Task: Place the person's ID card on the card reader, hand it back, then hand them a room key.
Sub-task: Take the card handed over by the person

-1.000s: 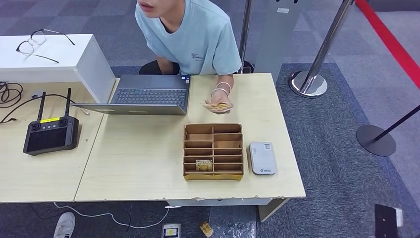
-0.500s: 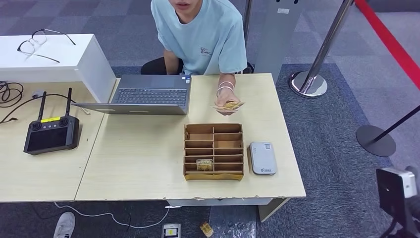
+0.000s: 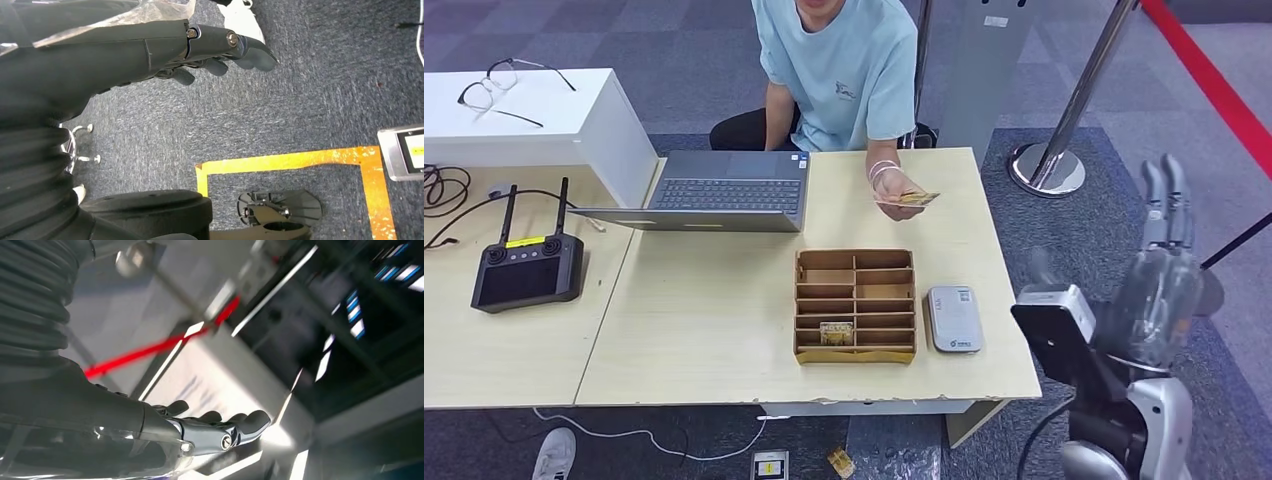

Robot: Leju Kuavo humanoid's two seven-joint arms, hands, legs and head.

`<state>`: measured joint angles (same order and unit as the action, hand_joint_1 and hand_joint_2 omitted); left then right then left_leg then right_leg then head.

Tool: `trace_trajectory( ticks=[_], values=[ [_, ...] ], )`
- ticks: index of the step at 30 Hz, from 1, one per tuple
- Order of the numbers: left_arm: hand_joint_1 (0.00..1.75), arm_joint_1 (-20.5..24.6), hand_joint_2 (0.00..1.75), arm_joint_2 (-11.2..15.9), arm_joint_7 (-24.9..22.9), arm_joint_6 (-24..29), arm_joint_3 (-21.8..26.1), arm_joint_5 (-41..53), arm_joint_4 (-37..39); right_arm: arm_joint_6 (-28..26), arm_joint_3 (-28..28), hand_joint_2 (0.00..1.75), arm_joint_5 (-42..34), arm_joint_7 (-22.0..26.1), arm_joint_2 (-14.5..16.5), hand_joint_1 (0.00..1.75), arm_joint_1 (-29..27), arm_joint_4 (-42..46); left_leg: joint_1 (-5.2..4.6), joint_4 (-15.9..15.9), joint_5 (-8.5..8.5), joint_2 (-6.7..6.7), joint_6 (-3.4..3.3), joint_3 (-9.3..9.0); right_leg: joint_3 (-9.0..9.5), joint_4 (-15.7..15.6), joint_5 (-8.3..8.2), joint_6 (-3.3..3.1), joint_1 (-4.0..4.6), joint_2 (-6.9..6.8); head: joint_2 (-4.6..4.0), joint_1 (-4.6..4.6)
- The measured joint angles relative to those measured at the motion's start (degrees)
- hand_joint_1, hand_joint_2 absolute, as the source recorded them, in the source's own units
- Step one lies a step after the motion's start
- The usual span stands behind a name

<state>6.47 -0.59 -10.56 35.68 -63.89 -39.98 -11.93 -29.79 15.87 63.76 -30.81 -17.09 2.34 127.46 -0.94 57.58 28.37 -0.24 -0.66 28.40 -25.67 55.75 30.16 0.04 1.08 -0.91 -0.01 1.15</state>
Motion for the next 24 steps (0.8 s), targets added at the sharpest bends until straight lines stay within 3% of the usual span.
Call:
trace_trajectory(
  ticks=[7, 15, 21, 24],
  values=[
    [0.00, 0.1, 1.75, -0.2, 0.3, -0.2, -0.2, 1.2, 0.0, -0.2, 10.2, 1.75, -6.6, 3.0, -1.4, 0.00, 4.8, -5.7, 0.01, 0.0, 0.00, 0.02, 0.00, 0.07, -0.07, 0.0, 0.01, 0.00, 0.01, 0.01, 0.01, 0.01],
    [0.00, 0.1, 1.75, -0.2, 0.3, -0.2, -1.2, 2.0, 0.0, -0.6, 16.7, 1.75, -8.0, 4.8, -1.4, 0.00, 8.3, -14.3, 0.01, 0.0, 0.00, 0.02, 0.00, 0.08, -0.08, 0.0, 0.01, 0.00, 0.01, 0.01, 0.01, 0.01],
    [0.00, 0.1, 1.75, -0.2, 0.3, -0.4, -1.6, 2.5, 0.0, -0.2, 19.3, 1.75, -9.5, 4.5, -1.3, 0.27, 9.6, -18.6, 0.00, 0.0, 0.00, 0.02, 0.00, 0.09, -0.10, 0.0, 0.01, 0.00, 0.00, 0.01, 0.01, 0.01],
    [0.00, 0.2, 1.75, -0.2, 0.1, -0.6, -2.0, 2.8, 0.0, -1.2, 20.0, 1.75, -11.2, 4.7, -1.0, 0.55, 10.0, -22.1, 0.00, 0.0, 0.00, 0.01, 0.00, 0.09, -0.10, 0.0, 0.01, 0.00, 0.00, 0.01, 0.01, 0.01]
  ],
)
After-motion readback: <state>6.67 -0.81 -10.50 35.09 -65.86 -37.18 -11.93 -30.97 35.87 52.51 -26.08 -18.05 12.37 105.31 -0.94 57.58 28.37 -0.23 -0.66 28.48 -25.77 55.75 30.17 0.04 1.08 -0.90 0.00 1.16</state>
